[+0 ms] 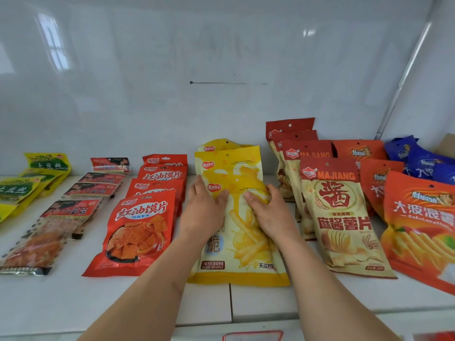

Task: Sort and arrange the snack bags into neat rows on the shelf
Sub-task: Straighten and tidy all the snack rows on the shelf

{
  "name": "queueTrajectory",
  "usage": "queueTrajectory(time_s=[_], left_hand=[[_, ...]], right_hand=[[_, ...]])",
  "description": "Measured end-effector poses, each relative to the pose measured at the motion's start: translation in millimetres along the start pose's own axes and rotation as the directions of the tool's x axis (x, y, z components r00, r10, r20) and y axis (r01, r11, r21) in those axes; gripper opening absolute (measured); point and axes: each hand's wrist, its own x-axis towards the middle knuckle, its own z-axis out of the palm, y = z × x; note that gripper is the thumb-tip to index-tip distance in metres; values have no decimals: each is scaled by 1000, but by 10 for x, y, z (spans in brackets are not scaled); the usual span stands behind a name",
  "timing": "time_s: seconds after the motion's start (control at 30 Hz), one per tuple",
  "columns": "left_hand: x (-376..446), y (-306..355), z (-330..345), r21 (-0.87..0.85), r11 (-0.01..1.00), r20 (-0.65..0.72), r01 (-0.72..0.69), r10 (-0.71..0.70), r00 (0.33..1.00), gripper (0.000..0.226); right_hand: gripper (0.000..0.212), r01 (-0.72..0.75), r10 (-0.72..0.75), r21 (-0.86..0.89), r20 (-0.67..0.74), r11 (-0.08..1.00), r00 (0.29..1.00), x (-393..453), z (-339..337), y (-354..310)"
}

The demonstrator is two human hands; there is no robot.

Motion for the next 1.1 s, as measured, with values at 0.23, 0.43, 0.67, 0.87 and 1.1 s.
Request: queueTrajectory(time_s=[0.23, 0.43, 0.67, 0.87, 1.1], left_hand=[[-313, 100, -136, 174, 978, -105, -116, 136, 985, 90], [-942, 72, 52, 524, 746, 184, -411, 372, 910, 82], [-790, -54, 87, 563, 729, 216, -390, 325, 921, 82], [-695, -60, 122, 539, 777, 181, -325, 270, 946, 85], [-502, -61, 168, 506, 813, 241, -287, 186, 953, 83]], right_hand=[[92, 13, -13, 21, -27, 1000, 1000, 116, -93, -62], [81, 176, -198, -234, -74, 956, 977, 491, 3, -271], [68, 389, -361, -634, 180, 669, 915, 1065, 165, -618], [88, 373, -260, -660, 267, 652, 928, 1308, 313, -503], [75, 351, -267, -626, 228, 696, 936, 1450, 397, -417]])
